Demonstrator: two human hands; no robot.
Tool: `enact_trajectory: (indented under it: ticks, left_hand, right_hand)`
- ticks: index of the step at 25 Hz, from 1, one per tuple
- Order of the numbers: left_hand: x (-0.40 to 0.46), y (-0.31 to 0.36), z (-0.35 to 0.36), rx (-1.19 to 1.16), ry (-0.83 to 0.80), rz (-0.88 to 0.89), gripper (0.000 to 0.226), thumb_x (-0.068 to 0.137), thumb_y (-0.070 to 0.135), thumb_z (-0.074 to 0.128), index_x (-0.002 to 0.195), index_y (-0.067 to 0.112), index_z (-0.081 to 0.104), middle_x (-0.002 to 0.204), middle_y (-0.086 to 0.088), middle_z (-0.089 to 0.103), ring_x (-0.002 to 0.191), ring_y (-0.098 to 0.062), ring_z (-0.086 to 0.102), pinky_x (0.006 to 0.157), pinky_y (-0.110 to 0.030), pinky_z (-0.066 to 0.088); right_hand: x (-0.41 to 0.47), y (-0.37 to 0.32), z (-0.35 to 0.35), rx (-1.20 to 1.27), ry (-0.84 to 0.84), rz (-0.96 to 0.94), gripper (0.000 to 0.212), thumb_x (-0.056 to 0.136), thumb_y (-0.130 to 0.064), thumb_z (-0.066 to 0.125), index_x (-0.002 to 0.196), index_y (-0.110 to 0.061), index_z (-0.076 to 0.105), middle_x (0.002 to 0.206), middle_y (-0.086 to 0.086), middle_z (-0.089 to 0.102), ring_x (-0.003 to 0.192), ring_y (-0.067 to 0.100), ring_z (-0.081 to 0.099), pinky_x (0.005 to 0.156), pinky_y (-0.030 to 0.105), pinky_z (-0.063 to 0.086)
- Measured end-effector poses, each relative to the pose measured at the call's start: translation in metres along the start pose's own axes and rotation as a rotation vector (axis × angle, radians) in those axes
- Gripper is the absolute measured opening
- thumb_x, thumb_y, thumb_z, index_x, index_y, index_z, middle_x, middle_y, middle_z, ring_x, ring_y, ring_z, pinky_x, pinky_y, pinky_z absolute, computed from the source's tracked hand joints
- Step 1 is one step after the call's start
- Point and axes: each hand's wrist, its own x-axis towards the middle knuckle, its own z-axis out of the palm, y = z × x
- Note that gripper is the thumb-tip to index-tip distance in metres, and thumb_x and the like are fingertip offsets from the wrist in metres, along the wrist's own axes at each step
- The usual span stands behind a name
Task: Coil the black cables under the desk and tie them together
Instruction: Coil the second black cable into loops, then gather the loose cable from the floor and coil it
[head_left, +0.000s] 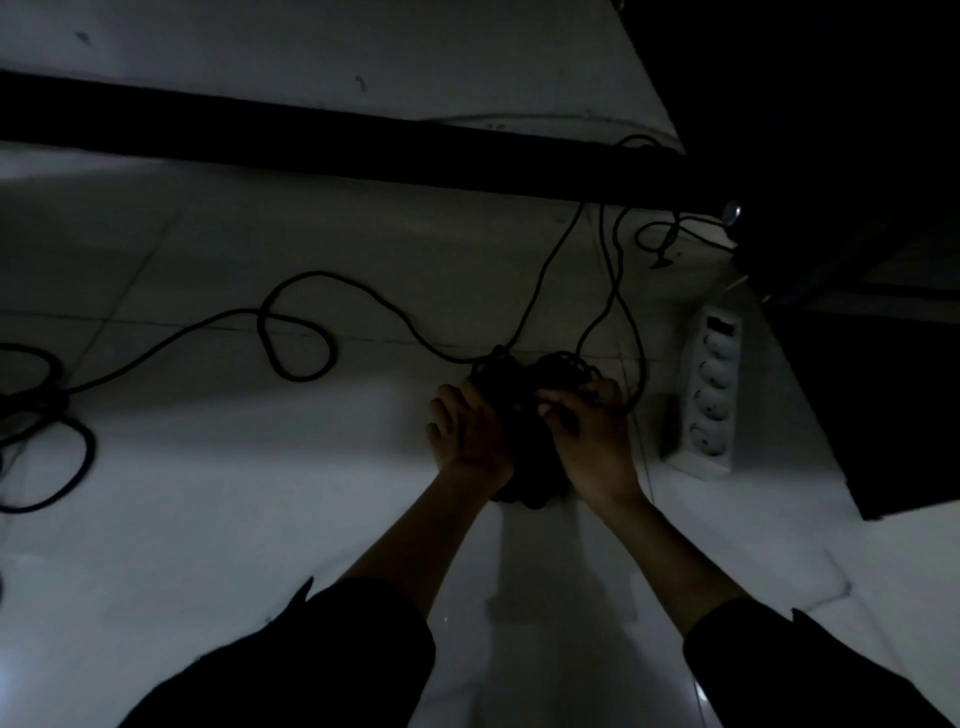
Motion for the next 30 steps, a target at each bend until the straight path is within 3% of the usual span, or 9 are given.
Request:
enact_trajectory:
  ticks: [4,9,12,16,19,21,24,30]
  left_hand:
    - [0.003,0.002,-0.004,-0.103,-0.075,-0.001,0.064,0.098,0.047,0.034,0.148,0.011,0.016,0.147,-0.017,0.023,0.136,-0.034,0.022,0.110,-0.042,0.020]
    - [0.005,-0.011,-0.019,-0.261,-0.207,0.001,0.062,0.101,0.044,0.027,0.154,0.022,0.001,0.153,-0.016,0.016,0.141,-0.033,0.018,0.115,-0.044,0.020]
    - [0.003,-0.020,-0.022,-0.406,-0.155,0.001,0.064,0.100,0.043,0.035,0.154,0.023,0.007,0.154,-0.015,0.017,0.142,-0.033,0.021,0.115,-0.046,0.024]
    - [-0.001,-0.023,-0.020,-0.400,-0.154,0.028,0.065,0.098,0.044,0.041,0.153,0.020,0.014,0.153,-0.016,0.022,0.139,-0.035,0.028,0.114,-0.044,0.028]
    - [0.000,-0.026,-0.023,-0.415,-0.138,-0.028,0.059,0.101,0.043,0.034,0.153,0.022,0.017,0.159,-0.010,0.014,0.142,-0.033,0.020,0.116,-0.037,0.021]
    - [-0.002,-0.027,-0.029,-0.452,-0.165,-0.026,0.062,0.099,0.044,0.040,0.153,0.021,0.018,0.157,-0.013,0.019,0.141,-0.034,0.026,0.115,-0.042,0.026]
    - [-0.003,-0.038,-0.037,-0.439,-0.060,0.065,0.064,0.096,0.042,0.049,0.151,0.020,0.024,0.151,-0.015,0.028,0.137,-0.033,0.034,0.111,-0.046,0.035]
    - [-0.011,-0.065,-0.067,-0.373,0.121,0.131,0.048,0.096,0.028,0.053,0.140,0.016,0.041,0.142,-0.015,0.039,0.126,-0.032,0.043,0.098,-0.031,0.039]
  right_hand:
    - [-0.003,-0.003,-0.001,0.064,-0.076,0.029,0.035,0.099,-0.012,0.050,0.133,-0.013,0.056,0.135,0.013,0.037,0.124,0.020,0.043,0.088,-0.008,0.019]
    - [0.000,-0.009,-0.015,-0.004,-0.169,0.048,0.041,0.100,-0.024,0.049,0.140,-0.019,0.047,0.148,0.012,0.032,0.139,0.022,0.029,0.105,0.011,0.016]
    - [-0.005,-0.018,-0.016,-0.025,-0.125,0.070,0.040,0.098,-0.028,0.052,0.137,-0.016,0.050,0.144,0.013,0.037,0.136,0.025,0.033,0.108,0.021,0.024]
    - [-0.010,-0.031,-0.014,-0.029,-0.073,0.116,0.039,0.098,-0.034,0.050,0.130,-0.012,0.054,0.135,0.014,0.043,0.129,0.025,0.039,0.097,0.019,0.028]
    - [-0.011,-0.037,-0.016,-0.129,-0.085,0.116,0.040,0.098,-0.038,0.049,0.130,-0.014,0.054,0.135,0.014,0.044,0.127,0.028,0.042,0.103,0.029,0.033]
    - [-0.012,-0.041,-0.017,-0.178,-0.084,0.138,0.042,0.096,-0.041,0.049,0.132,-0.019,0.053,0.134,0.014,0.043,0.124,0.032,0.045,0.104,0.037,0.039]
    - [-0.013,-0.051,-0.021,-0.285,-0.073,0.152,0.044,0.095,-0.046,0.047,0.133,-0.025,0.050,0.138,0.011,0.039,0.129,0.033,0.037,0.105,0.043,0.036]
    - [-0.027,-0.089,-0.015,-0.432,-0.004,0.008,0.031,0.093,-0.039,0.050,0.123,-0.030,0.056,0.137,0.002,0.037,0.130,0.029,0.029,0.107,0.044,0.024]
